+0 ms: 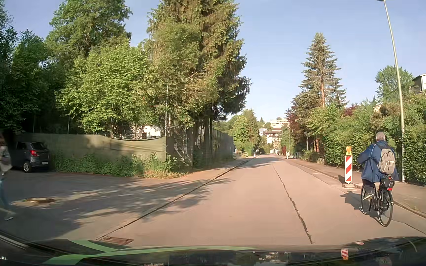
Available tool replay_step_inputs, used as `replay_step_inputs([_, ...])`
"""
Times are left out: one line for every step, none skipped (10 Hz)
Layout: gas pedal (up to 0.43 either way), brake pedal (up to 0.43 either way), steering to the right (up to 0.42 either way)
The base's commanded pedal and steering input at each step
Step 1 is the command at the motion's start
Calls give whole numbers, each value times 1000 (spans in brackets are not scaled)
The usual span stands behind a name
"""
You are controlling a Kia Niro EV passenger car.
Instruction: Follow the waypoints while adhering to traffic rules and regulations
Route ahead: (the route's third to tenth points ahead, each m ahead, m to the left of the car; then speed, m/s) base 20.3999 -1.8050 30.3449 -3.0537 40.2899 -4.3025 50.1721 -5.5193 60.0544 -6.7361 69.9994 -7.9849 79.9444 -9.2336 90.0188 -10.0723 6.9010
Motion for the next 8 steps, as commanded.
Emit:
replay_step_inputs([169,0,24])
replay_step_inputs([169,0,24])
replay_step_inputs([157,0,24])
replay_step_inputs([157,0,24])
replay_step_inputs([150,0,24])
replay_step_inputs([150,0,24])
replay_step_inputs([150,0,20])
replay_step_inputs([130,0,16])
